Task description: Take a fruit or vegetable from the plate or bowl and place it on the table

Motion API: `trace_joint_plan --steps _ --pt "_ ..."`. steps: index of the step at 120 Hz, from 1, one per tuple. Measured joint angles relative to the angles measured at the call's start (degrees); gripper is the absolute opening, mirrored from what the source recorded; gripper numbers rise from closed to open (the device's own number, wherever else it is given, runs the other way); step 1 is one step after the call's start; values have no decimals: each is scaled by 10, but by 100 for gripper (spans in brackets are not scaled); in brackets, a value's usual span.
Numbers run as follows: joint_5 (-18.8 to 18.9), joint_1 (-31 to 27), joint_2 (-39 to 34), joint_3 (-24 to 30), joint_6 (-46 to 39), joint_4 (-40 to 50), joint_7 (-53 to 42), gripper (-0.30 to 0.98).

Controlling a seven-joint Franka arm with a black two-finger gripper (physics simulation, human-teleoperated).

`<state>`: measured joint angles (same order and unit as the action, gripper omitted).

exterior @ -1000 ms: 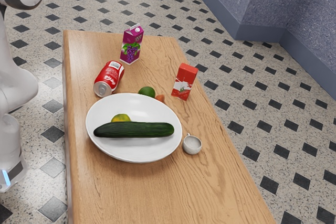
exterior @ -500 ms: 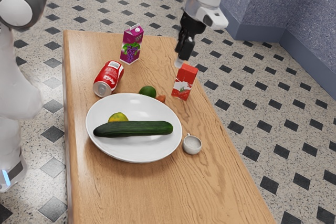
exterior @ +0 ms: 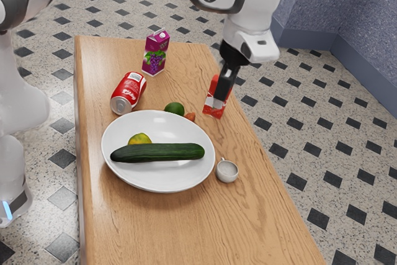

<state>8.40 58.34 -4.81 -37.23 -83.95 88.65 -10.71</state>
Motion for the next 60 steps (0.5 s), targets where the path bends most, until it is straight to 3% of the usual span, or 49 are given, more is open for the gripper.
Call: trace_joint_plan --steps 6,10,15,21,27,42,54,60 --pt "-5 -274 -7 217 -1 25 -3 66" --pt "-8 -427 -9 320 0 31 -6 66" --pt "-10 -559 -4 384 6 27 -9 66" --pt "-12 -642 -6 419 14 26 -11 67" --pt "-13 -643 -64 418 8 86 -12 67" --pt "-19 -510 -266 409 -70 326 -1 67" --pt "-21 -413 -306 413 -126 396 20 67" --pt "-22 -384 -298 376 -165 416 32 67"
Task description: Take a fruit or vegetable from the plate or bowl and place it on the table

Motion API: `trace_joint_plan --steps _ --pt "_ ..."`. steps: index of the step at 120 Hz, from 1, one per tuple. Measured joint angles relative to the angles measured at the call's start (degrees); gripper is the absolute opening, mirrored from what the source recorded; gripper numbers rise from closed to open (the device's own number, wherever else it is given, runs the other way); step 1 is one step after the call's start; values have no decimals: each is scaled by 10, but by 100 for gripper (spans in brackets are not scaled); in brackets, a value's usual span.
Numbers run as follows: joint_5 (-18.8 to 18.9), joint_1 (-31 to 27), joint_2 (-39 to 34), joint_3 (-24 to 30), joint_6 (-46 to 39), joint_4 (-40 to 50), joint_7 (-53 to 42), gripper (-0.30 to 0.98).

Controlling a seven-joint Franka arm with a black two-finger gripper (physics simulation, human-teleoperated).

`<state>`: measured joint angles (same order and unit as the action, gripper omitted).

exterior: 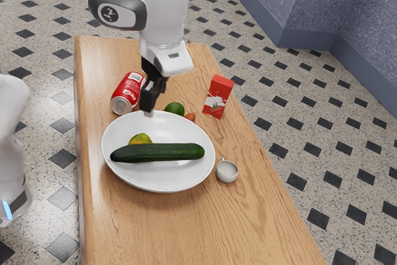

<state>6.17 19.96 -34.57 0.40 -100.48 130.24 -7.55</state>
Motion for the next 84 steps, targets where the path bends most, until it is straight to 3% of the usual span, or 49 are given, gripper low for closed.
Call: trace_joint_plan --steps 6,17,29,50,64,84 --pt "-5 44 27 -90 -32 3 10 67" --pt "-9 200 63 -288 -74 -27 28 67" --pt "-11 283 103 -390 -100 -37 44 67" --pt "-26 314 151 -414 -59 -44 70 66" --pt "-57 324 168 -389 -6 -72 87 67" --pt "-73 321 205 -380 41 -75 104 67"
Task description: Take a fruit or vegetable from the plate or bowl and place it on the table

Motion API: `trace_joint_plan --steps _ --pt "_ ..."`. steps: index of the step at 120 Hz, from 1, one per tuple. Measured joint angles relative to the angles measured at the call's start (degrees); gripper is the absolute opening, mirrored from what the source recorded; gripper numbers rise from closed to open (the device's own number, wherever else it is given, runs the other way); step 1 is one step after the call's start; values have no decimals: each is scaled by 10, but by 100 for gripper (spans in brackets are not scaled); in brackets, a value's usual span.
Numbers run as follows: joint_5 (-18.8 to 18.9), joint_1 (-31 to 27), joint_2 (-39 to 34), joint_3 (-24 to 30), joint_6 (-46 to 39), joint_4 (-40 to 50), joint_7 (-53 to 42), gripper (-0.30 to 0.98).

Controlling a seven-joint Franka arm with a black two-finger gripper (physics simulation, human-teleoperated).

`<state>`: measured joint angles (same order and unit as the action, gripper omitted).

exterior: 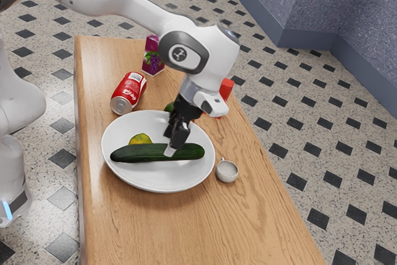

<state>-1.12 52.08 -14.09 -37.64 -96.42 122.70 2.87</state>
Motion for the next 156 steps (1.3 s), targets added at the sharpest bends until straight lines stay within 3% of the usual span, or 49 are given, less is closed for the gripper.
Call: trace_joint_plan --steps 8,19,31,74,106,112,133,156 --pt "-1 -30 5 30 8 0 6 67" --pt "1 -163 -3 157 -7 2 14 67" --pt "8 -196 -9 193 -54 10 21 67" --pt "-15 -194 12 184 -25 23 38 67" --pt "-24 -184 26 180 -103 57 48 66" --pt "-24 -184 31 179 -99 60 49 62" --pt "-20 -189 27 164 -47 40 49 29" --pt "-18 -184 39 167 38 -47 39 21"
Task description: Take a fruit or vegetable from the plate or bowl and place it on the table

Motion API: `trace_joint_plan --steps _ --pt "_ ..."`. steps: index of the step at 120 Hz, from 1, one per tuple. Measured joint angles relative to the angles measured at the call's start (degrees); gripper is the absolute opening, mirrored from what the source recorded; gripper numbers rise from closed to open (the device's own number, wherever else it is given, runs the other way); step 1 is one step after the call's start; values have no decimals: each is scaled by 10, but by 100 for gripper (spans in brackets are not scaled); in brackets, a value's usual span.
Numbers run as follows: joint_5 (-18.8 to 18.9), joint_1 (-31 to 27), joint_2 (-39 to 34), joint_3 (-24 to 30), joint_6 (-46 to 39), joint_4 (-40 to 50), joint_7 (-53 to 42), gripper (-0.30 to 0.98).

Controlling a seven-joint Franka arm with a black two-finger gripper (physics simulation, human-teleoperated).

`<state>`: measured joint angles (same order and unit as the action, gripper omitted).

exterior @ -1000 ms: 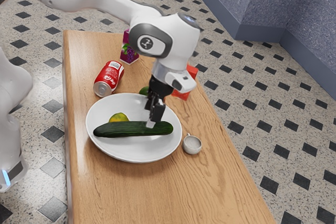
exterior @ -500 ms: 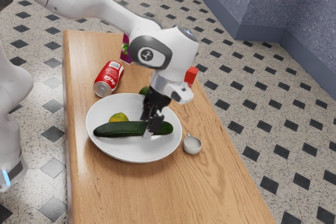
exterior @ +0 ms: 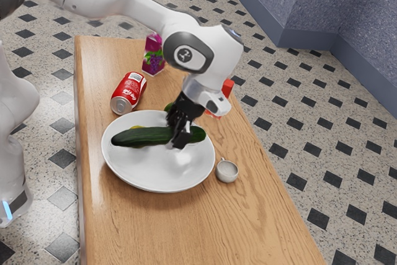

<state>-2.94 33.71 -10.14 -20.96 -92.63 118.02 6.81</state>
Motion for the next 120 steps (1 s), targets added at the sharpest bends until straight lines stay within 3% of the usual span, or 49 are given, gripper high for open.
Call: trace_joint_plan --steps 30,46,60,76,94,120 --pt "-8 117 69 4 74 -124 -4 21" --pt "-62 167 130 6 152 -231 11 21" --pt "-85 150 175 34 207 -308 28 20" --pt "-96 137 226 110 234 -412 51 21" --pt "-90 140 266 172 183 -423 72 20" --pt "-17 134 275 171 12 -330 89 19"
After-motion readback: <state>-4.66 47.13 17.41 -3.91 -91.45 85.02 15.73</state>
